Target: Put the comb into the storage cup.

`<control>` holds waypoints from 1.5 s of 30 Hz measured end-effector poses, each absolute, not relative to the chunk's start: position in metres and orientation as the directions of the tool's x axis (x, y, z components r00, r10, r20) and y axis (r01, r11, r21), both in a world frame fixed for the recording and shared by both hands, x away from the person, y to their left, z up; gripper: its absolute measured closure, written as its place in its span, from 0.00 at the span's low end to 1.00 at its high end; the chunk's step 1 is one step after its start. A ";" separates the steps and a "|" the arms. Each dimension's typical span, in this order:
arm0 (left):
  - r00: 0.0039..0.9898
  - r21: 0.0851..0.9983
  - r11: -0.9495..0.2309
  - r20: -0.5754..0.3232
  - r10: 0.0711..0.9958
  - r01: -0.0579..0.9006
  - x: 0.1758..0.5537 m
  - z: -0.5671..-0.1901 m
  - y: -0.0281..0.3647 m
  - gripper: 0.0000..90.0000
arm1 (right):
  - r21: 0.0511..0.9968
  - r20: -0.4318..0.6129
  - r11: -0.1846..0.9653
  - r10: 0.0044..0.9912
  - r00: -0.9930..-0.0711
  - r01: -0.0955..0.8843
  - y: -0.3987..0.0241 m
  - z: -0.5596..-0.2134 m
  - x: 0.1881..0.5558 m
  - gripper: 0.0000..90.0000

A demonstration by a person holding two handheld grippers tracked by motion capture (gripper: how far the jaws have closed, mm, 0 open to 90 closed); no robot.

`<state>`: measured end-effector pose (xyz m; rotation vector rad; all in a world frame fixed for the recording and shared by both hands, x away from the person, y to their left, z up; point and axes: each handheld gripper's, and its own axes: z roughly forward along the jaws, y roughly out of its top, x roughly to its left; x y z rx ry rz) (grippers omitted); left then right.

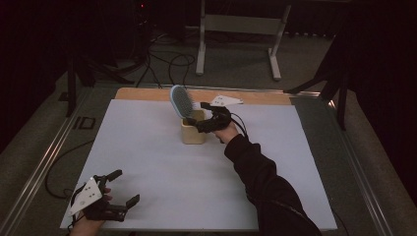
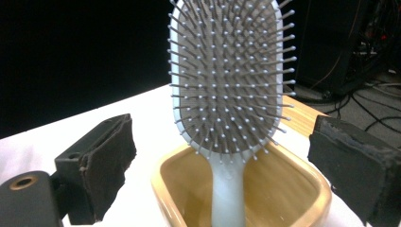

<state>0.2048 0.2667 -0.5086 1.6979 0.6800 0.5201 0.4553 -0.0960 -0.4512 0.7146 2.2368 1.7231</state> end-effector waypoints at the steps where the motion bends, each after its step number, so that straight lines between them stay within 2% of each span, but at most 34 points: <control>1: 0.732 0.974 -0.156 -0.014 0.681 0.164 0.205 -0.509 0.267 0.00 | 0.951 0.110 0.194 0.511 -0.852 0.240 -0.097 -0.451 0.455 0.08; 23: 0.729 0.975 -0.150 -0.018 0.684 0.165 0.205 -0.509 0.267 0.00 | 0.941 0.085 0.237 0.525 -0.847 0.242 -0.105 -0.446 0.447 0.09; 45: 0.727 0.974 -0.152 -0.017 0.687 0.166 0.204 -0.509 0.267 0.00 | 0.939 0.065 0.253 0.535 -0.842 0.233 -0.135 -0.440 0.424 0.09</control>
